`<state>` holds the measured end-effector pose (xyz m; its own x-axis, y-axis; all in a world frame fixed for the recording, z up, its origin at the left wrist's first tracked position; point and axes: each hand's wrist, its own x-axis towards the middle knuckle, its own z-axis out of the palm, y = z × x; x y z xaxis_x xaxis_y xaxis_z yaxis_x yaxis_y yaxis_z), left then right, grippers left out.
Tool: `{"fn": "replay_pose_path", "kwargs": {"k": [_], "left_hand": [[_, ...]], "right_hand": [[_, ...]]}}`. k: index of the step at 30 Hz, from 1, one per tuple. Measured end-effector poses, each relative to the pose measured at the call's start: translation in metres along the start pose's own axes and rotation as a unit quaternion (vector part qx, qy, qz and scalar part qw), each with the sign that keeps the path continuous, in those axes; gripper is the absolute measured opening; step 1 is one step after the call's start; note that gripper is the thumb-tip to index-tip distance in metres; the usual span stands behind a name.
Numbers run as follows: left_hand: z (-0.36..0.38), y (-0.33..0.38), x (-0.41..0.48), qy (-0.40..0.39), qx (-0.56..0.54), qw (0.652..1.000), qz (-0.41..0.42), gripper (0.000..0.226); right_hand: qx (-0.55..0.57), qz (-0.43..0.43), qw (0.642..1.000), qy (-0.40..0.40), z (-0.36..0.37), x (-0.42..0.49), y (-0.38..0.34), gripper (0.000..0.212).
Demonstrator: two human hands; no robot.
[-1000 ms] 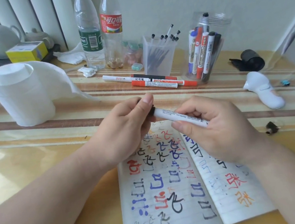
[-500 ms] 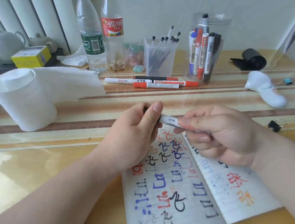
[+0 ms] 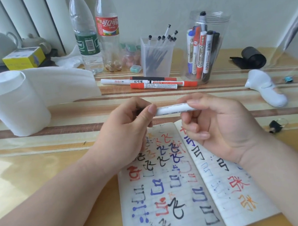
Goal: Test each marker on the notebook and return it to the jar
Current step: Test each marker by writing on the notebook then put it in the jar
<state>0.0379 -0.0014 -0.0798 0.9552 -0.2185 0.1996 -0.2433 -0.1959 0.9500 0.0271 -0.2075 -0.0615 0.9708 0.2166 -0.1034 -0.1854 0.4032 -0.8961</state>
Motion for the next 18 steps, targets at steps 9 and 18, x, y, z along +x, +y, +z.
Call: {"fn": "replay_pose_path", "kwargs": {"k": [9,18], "left_hand": [[0.0,-0.003,-0.003,-0.041,0.092,0.994,0.035,0.011],[0.0,0.003,-0.005,-0.073,0.207,0.975,0.035,0.011]], "right_hand": [[-0.06,-0.127,0.99,0.027,0.003,0.002,0.011,0.014],[-0.277,-0.199,0.94,0.009,0.007,0.001,0.019,0.009]]}}
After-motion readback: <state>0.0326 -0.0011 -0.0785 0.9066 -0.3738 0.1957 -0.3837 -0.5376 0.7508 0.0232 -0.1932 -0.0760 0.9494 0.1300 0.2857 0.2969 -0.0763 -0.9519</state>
